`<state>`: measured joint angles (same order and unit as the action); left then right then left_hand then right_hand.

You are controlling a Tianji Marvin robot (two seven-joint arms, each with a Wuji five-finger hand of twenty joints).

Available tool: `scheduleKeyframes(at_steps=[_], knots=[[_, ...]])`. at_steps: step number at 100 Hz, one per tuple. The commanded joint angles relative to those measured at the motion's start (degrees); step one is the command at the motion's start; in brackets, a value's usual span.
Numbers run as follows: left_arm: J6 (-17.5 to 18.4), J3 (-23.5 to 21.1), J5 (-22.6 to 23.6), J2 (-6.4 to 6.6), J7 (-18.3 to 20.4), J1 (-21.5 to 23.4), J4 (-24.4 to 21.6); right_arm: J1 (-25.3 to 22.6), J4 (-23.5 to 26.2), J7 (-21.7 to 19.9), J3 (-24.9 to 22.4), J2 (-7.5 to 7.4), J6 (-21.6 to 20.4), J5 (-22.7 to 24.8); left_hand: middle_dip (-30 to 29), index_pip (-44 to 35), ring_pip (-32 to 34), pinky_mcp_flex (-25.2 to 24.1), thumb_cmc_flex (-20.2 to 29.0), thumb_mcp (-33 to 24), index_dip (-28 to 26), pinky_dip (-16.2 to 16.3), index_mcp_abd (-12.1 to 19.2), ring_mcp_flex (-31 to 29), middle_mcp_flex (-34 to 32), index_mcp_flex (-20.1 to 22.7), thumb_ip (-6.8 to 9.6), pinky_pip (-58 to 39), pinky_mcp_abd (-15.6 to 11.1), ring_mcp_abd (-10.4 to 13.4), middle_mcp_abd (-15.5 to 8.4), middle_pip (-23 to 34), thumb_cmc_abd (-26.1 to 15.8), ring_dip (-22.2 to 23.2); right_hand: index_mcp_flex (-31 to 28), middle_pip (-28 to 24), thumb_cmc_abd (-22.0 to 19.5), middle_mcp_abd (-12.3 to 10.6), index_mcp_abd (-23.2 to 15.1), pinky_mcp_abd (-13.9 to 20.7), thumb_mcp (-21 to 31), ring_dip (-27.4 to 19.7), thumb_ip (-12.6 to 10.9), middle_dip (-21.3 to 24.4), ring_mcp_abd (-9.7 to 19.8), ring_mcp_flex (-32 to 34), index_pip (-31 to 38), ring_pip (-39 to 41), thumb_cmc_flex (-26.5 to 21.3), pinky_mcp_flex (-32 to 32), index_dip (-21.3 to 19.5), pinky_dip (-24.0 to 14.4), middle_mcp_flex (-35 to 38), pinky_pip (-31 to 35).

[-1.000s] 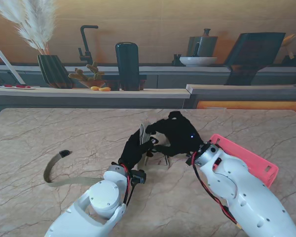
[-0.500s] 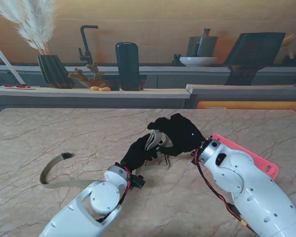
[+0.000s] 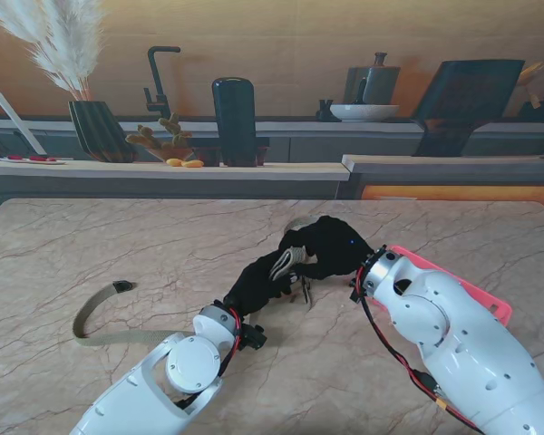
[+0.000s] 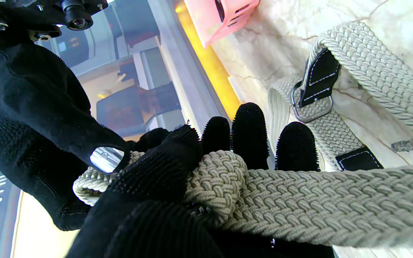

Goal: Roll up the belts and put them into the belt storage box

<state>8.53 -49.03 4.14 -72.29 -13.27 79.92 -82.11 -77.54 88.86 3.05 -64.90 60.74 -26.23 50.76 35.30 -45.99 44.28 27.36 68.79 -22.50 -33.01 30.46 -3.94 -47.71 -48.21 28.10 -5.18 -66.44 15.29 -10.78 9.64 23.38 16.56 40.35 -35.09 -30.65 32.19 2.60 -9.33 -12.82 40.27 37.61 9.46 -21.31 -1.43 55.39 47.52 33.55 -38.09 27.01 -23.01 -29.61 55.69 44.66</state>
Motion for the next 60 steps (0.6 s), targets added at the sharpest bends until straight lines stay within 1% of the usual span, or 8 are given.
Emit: scheduleKeyframes(at_steps=[1,11,17,19,25,35,47,60], knots=[[-0.08,0.00,-0.25,-0.24,-0.02,0.16,-0.30,0.24,-0.63,0.16,0.82,0.55,-0.90,-0.42,-0.38,-2.31,-0.09,-0.46,5.17,-0.71,-0.66,0.67,3.08,-0.85,-0.09,0.84,0.16,0.30,0.41,0.53,0.07,1.55,-4.66,0.00,-6.98,-1.01,-2.65,-1.58,-7.57,0.10,0.75,1.95,1.18,-1.24,0.88,3.23,7.98,2.17,-5.20,0.61,0.35,-1.02,5.06,2.22],[-0.15,-0.16,-1.16,-0.48,-0.48,0.42,-0.52,0.79,-0.91,-0.14,1.24,0.50,-1.86,-0.47,-1.03,-2.02,-2.33,-0.63,4.98,0.37,-0.11,-0.48,3.06,-0.58,-0.39,0.89,-0.04,2.05,0.01,0.36,0.15,0.89,-4.35,-1.61,-10.92,-0.90,-0.76,-1.91,-9.39,0.29,3.61,3.42,1.77,-2.32,1.19,5.87,10.64,4.19,-6.63,1.96,1.78,-1.20,10.09,3.37],[-0.10,-0.34,-1.99,-0.65,-0.78,0.63,-0.63,0.92,-0.92,0.58,1.10,0.50,-2.26,0.33,-2.25,-1.04,-4.51,-1.91,4.12,5.85,2.51,-2.48,2.61,0.39,0.49,0.11,-0.15,4.21,0.00,-0.43,0.64,0.39,-3.60,-3.77,-12.11,-0.87,0.27,-1.74,-9.06,0.09,5.16,3.78,2.12,-2.14,1.10,6.64,11.20,4.69,-6.12,2.35,2.66,-1.04,11.30,3.58],[0.00,-0.40,-2.30,-0.70,-0.83,0.67,-0.60,0.92,-0.90,1.04,1.00,0.54,-2.28,0.55,-3.02,-0.53,-5.27,-2.37,2.41,6.67,3.38,-3.02,2.42,0.75,1.07,-0.26,0.57,5.17,0.03,-0.60,0.70,0.70,-2.40,-4.39,-12.43,-0.92,0.58,-1.78,-9.00,0.05,5.46,3.84,2.15,-2.11,1.02,6.80,11.32,4.78,-6.07,2.46,2.86,-1.03,11.59,3.67],[0.17,-0.69,-3.62,-0.71,-0.49,0.85,-0.69,0.75,-0.70,2.68,0.52,0.80,-2.12,0.79,-8.41,3.17,-6.49,-3.96,-10.41,-6.01,4.22,-3.93,1.24,2.06,3.68,-0.53,-0.21,7.69,0.05,-1.43,1.11,3.21,3.01,-5.63,-13.07,-0.91,1.26,-1.59,-8.59,-0.19,6.62,4.02,2.37,-1.89,0.74,7.13,11.75,4.98,-5.77,2.61,3.44,-0.97,12.16,3.92],[0.01,-1.03,-4.51,-0.68,0.02,0.90,-0.66,-0.05,0.44,6.31,-1.05,1.33,-1.20,1.39,-11.07,7.47,-7.63,-5.57,-18.60,-9.70,4.46,-4.30,-0.24,3.21,4.60,-0.26,0.28,9.48,0.82,-2.06,1.29,3.34,5.11,-6.39,-13.52,-1.28,1.86,-1.22,-8.11,-0.57,8.30,4.32,2.94,-1.84,0.26,7.23,12.21,5.43,-5.37,2.58,4.01,-0.86,12.40,4.24],[-0.69,-1.61,-4.84,-0.61,0.13,1.12,-0.96,-1.57,3.18,10.32,-3.86,1.62,-0.10,3.90,-10.95,9.44,-7.83,-6.43,-21.31,-11.53,4.71,-4.21,-0.71,3.83,4.57,-0.25,1.88,9.85,1.12,-2.19,1.08,3.28,5.18,-6.48,-13.44,-1.49,1.74,-1.18,-8.04,-0.53,8.62,4.37,3.02,-1.90,0.29,7.32,12.38,5.53,-5.22,2.65,4.01,-0.79,12.39,4.34],[-1.79,-2.50,-4.90,-0.44,0.12,1.72,-1.79,-2.98,5.91,13.92,-6.28,1.86,1.21,6.14,-10.44,9.40,-7.18,-7.25,-18.09,-8.26,4.08,-3.62,0.08,4.01,4.17,-0.21,-0.06,9.40,1.45,-2.41,0.80,3.61,3.91,-6.01,-13.19,-1.65,1.52,-1.12,-7.91,-0.57,8.78,4.38,2.92,-1.95,0.29,7.28,12.42,5.56,-5.21,2.59,3.96,-0.72,12.17,4.36]])
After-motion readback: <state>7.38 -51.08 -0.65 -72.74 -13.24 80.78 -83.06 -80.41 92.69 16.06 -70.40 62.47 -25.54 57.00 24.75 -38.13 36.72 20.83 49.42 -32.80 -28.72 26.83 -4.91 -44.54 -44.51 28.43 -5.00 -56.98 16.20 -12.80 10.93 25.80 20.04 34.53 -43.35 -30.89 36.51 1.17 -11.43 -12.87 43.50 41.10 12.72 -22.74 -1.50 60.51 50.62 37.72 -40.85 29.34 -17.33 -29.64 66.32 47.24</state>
